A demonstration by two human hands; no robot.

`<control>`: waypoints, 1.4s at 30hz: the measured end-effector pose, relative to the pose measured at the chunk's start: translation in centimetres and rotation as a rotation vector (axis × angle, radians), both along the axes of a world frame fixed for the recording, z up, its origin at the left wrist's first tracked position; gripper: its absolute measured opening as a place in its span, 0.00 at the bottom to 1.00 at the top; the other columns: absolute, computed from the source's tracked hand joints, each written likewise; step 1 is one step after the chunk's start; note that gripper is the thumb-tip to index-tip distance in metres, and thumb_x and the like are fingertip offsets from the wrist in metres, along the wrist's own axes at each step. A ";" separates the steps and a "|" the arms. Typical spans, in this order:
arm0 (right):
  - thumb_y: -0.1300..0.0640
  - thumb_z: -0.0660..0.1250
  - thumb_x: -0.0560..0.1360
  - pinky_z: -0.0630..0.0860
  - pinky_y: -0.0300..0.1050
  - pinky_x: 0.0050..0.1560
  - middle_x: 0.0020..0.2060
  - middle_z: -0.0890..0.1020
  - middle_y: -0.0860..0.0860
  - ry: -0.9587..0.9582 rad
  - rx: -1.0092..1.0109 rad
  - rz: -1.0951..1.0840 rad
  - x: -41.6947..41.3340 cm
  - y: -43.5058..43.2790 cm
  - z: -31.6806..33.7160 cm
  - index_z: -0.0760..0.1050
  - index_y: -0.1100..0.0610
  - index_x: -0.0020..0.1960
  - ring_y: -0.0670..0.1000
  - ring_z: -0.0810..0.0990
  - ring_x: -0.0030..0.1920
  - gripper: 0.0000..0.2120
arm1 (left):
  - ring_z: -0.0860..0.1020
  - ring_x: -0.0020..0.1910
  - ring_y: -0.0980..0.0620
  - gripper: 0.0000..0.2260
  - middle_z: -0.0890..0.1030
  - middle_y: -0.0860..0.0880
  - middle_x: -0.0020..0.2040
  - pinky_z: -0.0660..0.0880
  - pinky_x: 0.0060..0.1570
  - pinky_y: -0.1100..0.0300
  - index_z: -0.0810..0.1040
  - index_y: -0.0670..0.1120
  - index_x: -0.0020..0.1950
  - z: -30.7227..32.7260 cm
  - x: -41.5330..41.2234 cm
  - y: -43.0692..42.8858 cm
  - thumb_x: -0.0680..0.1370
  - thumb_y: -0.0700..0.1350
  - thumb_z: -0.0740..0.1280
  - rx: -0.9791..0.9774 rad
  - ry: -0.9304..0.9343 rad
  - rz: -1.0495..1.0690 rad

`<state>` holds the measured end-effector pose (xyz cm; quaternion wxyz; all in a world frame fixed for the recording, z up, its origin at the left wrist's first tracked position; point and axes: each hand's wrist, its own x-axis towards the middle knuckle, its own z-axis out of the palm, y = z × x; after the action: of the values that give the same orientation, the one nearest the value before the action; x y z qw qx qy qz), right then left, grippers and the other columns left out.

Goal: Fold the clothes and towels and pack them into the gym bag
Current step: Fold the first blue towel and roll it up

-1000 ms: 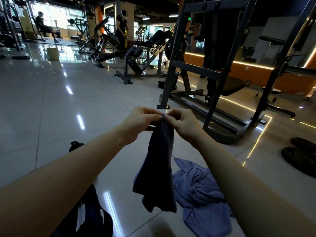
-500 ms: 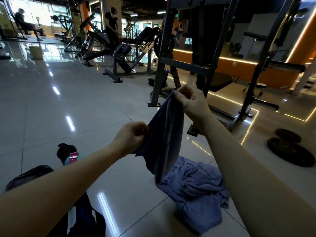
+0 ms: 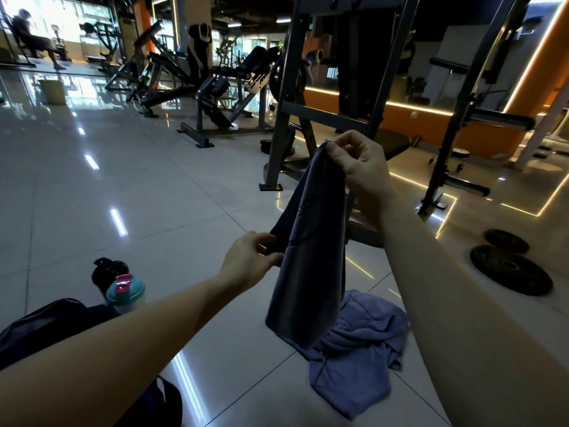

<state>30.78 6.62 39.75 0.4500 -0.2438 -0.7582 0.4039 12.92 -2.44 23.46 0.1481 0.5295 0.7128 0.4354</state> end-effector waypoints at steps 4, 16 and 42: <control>0.56 0.63 0.82 0.75 0.42 0.47 0.48 0.78 0.50 0.030 -0.035 0.062 1.0 0.4 0.3 0.75 0.53 0.48 0.47 0.78 0.48 0.05 | 0.79 0.55 0.54 0.17 0.77 0.50 0.57 0.77 0.54 0.56 0.82 0.49 0.64 0.4 0.8 1.0 0.77 0.51 0.73 -0.008 -0.061 -0.040; 0.54 0.55 0.85 0.78 0.44 0.50 0.41 0.83 0.47 0.136 -0.439 0.264 5.4 0.7 -0.5 0.77 0.53 0.52 0.46 0.81 0.44 0.12 | 0.75 0.44 0.61 0.14 0.81 0.46 0.52 0.73 0.41 0.73 0.82 0.46 0.59 1.5 4.4 3.0 0.75 0.41 0.76 -0.026 -0.314 -0.364; 0.55 0.62 0.83 0.74 0.48 0.48 0.50 0.79 0.52 0.204 -0.407 -0.336 9.0 6.7 -6.5 0.77 0.51 0.47 0.55 0.77 0.54 0.07 | 0.80 0.41 0.54 0.04 0.82 0.52 0.40 0.80 0.43 0.54 0.81 0.50 0.45 4.2 -2.4 0.2 0.76 0.45 0.74 0.058 0.231 -0.048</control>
<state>39.82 13.32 33.22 0.5264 -0.4096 -0.5612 0.4901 10.48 -2.19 27.67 0.0598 0.5973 0.6992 0.3883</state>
